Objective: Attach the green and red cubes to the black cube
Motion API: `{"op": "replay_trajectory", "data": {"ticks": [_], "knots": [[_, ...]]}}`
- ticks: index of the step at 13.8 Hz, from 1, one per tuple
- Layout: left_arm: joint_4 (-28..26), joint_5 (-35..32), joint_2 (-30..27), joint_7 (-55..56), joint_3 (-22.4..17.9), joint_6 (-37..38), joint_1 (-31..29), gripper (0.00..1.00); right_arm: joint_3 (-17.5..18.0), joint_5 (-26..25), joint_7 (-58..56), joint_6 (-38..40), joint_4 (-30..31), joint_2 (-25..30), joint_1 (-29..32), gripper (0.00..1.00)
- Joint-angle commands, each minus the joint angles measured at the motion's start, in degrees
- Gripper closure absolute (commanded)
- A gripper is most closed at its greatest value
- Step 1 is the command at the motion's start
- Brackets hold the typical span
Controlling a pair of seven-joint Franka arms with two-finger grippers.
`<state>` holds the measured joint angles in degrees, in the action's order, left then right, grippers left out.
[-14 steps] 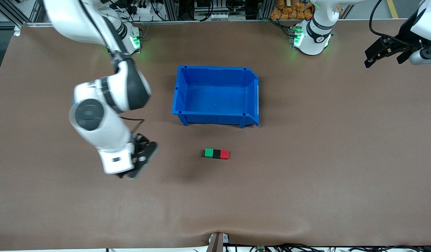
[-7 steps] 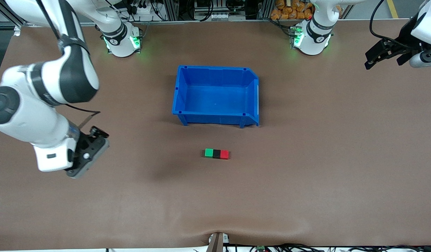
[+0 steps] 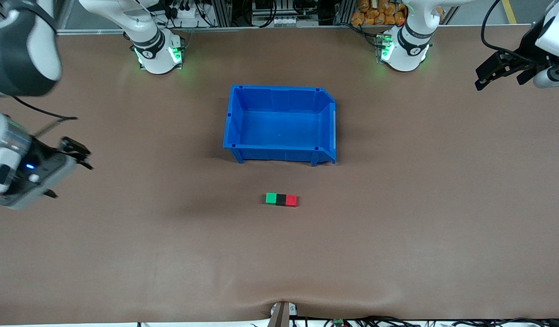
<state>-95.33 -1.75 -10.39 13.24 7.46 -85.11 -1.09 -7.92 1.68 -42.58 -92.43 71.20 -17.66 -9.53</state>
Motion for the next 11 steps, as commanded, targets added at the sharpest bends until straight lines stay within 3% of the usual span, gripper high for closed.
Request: {"op": "replay_trajectory", "data": {"ticks": [1,4,8,11], "knots": [[0.2,-1.1,-0.3,-0.8,0.1,1.3,-0.1,0.00,0.8,-0.5,4.7,-0.4,8.8,8.2,2.7,0.00],[0.3,-1.0,0.1,-0.8,0.0,0.8,-0.1,0.00,-0.3,-0.6,14.2,0.8,13.7,13.6,2.9,0.00],[0.4,-1.1,0.5,0.0,0.0,0.8,0.0,0.00,-1.0,-0.8,32.6,7.1,13.4,14.7,2.8,0.00],[0.5,-1.1,0.5,-0.1,-0.1,1.1,-0.3,0.00,-0.7,-0.3,40.2,9.8,13.7,16.0,3.7,0.00]]}}
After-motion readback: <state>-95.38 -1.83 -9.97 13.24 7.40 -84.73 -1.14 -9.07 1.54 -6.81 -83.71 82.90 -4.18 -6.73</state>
